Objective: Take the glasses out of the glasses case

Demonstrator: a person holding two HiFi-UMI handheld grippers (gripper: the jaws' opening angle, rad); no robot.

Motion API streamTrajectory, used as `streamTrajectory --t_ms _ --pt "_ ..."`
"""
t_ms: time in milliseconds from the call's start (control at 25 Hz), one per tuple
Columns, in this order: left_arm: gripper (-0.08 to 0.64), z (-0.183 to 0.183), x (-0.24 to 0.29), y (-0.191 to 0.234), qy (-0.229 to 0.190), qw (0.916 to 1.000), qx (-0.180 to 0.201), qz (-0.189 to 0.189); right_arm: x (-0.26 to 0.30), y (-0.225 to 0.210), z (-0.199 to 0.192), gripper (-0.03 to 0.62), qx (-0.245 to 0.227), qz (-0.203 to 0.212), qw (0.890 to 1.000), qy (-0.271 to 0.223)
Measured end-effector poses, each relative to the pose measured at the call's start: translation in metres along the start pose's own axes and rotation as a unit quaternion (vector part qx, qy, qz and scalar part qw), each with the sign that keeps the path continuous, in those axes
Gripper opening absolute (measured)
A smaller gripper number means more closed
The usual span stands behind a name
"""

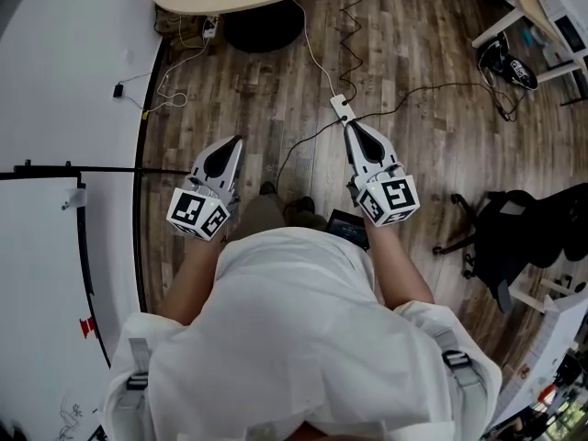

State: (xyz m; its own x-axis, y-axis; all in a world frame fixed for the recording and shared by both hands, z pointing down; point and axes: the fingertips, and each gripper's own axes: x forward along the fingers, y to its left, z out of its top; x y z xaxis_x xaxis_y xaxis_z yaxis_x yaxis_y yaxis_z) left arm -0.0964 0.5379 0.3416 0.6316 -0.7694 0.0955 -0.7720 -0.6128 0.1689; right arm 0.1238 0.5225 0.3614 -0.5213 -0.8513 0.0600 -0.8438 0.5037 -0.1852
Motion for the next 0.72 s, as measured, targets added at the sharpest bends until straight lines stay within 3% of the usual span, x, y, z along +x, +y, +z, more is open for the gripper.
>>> streamTrajectory --t_ms 480,720 --pt "0.014 0.002 0.029 0.031 -0.009 0.9998 -0.014 -0.007 0.024 -0.008 0.008 0.026 -0.012 -0.01 1.0 -0.002" --pt "0.014 0.013 0.049 0.076 -0.026 0.9997 -0.003 0.004 0.069 -0.018 0.015 0.026 -0.021 -0.015 1.0 0.004"
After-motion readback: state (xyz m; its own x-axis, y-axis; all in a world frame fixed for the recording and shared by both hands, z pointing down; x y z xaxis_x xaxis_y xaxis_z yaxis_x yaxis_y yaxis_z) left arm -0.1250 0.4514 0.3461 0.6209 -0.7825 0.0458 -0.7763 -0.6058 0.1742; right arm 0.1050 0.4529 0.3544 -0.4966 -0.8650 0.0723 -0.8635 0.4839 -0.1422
